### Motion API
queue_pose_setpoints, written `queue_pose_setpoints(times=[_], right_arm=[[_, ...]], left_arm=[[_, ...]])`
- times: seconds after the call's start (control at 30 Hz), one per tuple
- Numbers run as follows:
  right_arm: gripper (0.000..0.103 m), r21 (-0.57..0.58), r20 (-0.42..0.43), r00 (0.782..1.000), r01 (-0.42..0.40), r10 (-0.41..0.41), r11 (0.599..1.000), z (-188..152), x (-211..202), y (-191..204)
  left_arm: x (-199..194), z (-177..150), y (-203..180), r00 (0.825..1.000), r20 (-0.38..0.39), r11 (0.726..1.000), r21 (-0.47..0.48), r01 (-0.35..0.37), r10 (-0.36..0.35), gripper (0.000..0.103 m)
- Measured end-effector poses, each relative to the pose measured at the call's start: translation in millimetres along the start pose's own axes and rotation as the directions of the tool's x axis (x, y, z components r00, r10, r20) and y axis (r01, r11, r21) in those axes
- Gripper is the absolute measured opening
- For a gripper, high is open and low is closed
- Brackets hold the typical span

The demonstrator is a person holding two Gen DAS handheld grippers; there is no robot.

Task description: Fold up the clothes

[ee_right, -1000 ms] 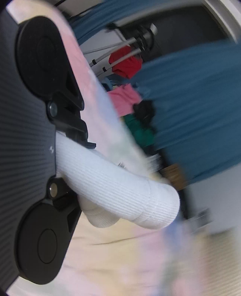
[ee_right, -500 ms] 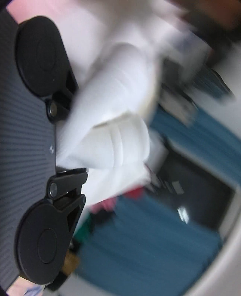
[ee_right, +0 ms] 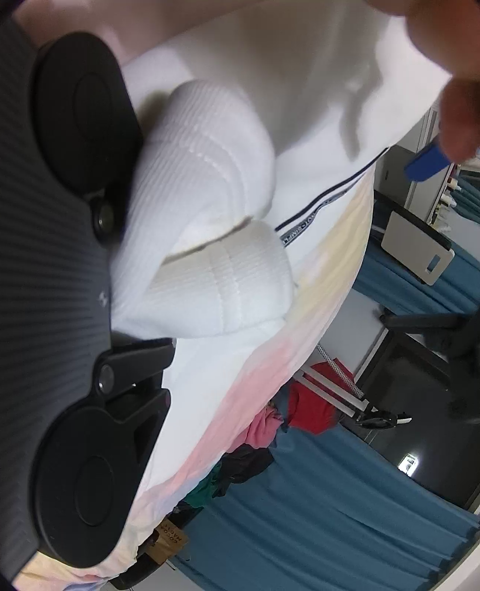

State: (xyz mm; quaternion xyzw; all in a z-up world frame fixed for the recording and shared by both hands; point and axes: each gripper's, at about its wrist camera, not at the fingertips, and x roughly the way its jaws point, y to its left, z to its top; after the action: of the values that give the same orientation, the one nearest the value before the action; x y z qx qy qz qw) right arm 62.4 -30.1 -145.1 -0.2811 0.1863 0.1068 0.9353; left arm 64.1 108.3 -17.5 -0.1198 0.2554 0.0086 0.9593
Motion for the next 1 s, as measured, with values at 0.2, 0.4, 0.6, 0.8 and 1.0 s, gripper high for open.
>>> queue_pose_setpoints(times=[0.2, 0.4, 0.6, 0.8, 1.0], right_arm=[[0.047, 0.051, 0.007, 0.974, -0.228, 0.228, 0.972, 6, -49, -36], [0.068, 0.227, 0.089, 0.918, -0.397, 0.387, 0.889, -4, -105, -95], [0.069, 0.509, 0.058, 0.975, -0.213, 0.213, 0.834, -37, -109, -148], [0.069, 0.644, -0.085, 0.991, -0.026, 0.106, 0.765, -64, -86, -175], [0.075, 0.654, -0.201, 0.961, -0.013, 0.19, 0.757, -89, -55, -164]], left_arm=[[-8, -4, -5, 0.999, 0.024, 0.999, 0.004, 0.042, -0.042, 0.095], [-13, -23, -19, 0.999, -0.01, 0.995, 0.095, 0.036, -0.035, 0.095], [-18, -47, -42, 0.998, -0.059, 0.975, 0.216, 0.049, -0.037, 0.095], [5, -82, -52, 0.988, -0.149, 0.948, 0.319, 0.011, 0.038, 0.096], [22, -86, -48, 0.98, -0.192, 0.954, 0.301, 0.002, 0.058, 0.101]])
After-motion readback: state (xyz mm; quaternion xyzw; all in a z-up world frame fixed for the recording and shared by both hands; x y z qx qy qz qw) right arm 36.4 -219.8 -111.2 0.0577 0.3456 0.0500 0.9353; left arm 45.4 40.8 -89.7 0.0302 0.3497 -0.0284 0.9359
